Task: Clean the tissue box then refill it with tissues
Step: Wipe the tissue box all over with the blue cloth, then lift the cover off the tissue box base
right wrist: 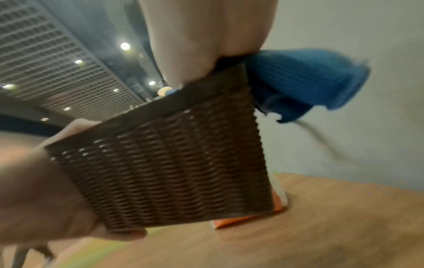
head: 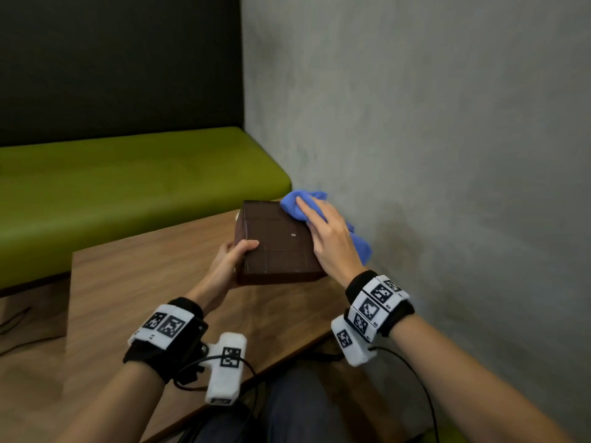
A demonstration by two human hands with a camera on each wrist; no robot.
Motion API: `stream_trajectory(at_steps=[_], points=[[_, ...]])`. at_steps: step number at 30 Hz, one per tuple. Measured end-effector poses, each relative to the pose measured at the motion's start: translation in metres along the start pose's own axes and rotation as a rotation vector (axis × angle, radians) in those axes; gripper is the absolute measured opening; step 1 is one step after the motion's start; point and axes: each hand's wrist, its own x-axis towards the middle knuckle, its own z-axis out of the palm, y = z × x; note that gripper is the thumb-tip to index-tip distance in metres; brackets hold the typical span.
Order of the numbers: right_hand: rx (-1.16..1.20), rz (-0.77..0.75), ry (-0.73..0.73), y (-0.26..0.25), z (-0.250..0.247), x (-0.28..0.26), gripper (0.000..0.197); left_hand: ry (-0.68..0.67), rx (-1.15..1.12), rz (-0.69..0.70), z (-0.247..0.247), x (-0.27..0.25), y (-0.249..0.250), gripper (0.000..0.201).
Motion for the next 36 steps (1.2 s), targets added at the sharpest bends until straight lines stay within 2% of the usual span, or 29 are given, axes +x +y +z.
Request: stream_trajectory(at_steps=[3,6,7,8,10,12,14,16,18,20,22,25,28,32,34,36], points=[[-0.023,-0.099,-0.071,0.002,0.001,-0.005,0.048,-0.004,0.038,0.017,0.000,0.002,0.004,0.093],[-0.041,-0.245,-0.070,-0.009,0.004,-0.012,0.056,0.095,-0.132,0.032,0.009,0.005,-0.001,0.069],[-0.040,-0.240,-0.049,-0.011,0.004,-0.015,0.057,0.139,-0.210,0.046,0.010,0.005,-0.002,0.062],[-0.007,-0.179,-0.013,-0.010,0.003,-0.018,0.056,0.173,-0.276,0.065,0.010,0.004,-0.002,0.059],[0.140,0.037,0.064,-0.006,0.002,-0.021,0.049,0.192,-0.345,0.128,0.006,0.004,-0.003,0.053],[0.262,0.200,0.169,-0.005,0.001,-0.016,0.043,0.117,-0.339,0.177,0.004,0.001,-0.007,0.047],[0.353,0.318,0.263,-0.003,-0.005,-0.001,0.040,0.050,-0.238,0.213,0.004,0.002,-0.013,0.057],[0.446,0.434,0.292,-0.003,-0.013,0.014,0.036,0.019,-0.043,0.248,0.001,0.006,-0.014,0.078],[0.452,0.433,0.296,-0.005,-0.015,0.016,0.035,-0.016,0.002,0.237,0.000,0.009,-0.008,0.095],[0.394,0.351,0.278,-0.010,-0.010,0.008,0.037,0.011,-0.089,0.227,0.001,0.009,-0.001,0.110],[0.402,0.374,0.244,-0.011,-0.002,-0.004,0.037,0.097,-0.119,0.313,-0.001,0.008,0.002,0.115],[0.562,0.524,0.260,-0.009,-0.003,-0.007,0.035,0.069,0.155,0.452,-0.009,0.002,0.000,0.119],[0.576,0.389,0.284,-0.012,-0.005,-0.002,0.037,0.099,0.337,0.543,-0.019,0.002,-0.009,0.117],[0.381,0.144,0.197,0.001,-0.001,-0.009,0.036,0.153,0.426,0.623,-0.033,0.004,-0.021,0.116],[0.293,0.097,0.019,0.024,0.003,-0.014,0.037,0.185,0.505,0.667,-0.043,0.004,-0.028,0.117],[0.132,0.171,-0.245,0.050,0.012,-0.020,0.042,0.182,0.590,0.716,-0.052,0.002,-0.033,0.116]])
